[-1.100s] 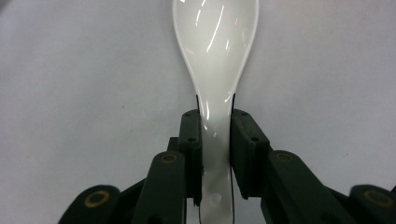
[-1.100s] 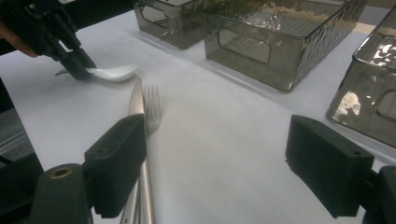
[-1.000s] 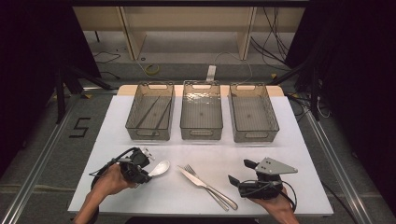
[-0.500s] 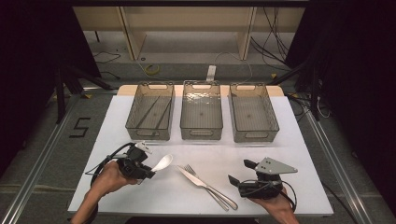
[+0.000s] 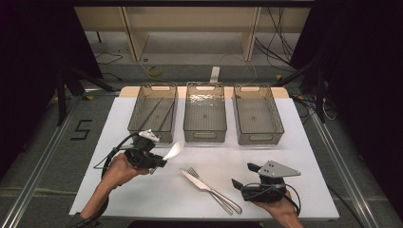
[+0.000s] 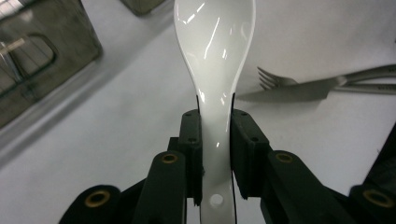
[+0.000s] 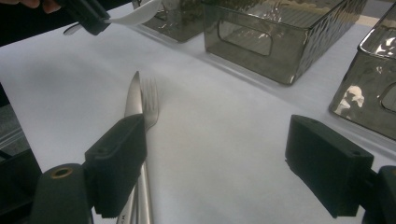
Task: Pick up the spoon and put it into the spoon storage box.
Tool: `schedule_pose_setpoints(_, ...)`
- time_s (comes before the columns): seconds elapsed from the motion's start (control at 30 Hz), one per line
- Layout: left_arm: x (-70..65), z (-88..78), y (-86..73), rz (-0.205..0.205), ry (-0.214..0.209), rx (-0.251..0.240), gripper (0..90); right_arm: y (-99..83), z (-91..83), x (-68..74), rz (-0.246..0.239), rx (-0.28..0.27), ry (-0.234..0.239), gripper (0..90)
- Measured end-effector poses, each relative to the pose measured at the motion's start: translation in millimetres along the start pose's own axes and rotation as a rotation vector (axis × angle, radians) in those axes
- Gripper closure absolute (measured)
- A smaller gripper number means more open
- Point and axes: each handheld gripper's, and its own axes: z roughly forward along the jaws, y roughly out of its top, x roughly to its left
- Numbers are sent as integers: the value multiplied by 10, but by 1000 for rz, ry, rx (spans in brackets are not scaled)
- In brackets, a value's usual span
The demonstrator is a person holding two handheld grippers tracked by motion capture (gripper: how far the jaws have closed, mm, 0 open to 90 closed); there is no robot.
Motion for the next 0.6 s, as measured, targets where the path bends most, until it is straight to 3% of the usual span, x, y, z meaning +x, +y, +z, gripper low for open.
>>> schedule_pose_setpoints(0.07,37,-1,50,-18,-8,-21,751,-3,1,-4,1,-1,1,216)
schedule_pose_setpoints(0.27,100,9,209,-8,52,-35,751,-2,6,2,-4,1,-5,216)
schedule_pose_setpoints(0.6,200,17,489,6,105,-65,751,-3,7,1,-5,3,-5,216)
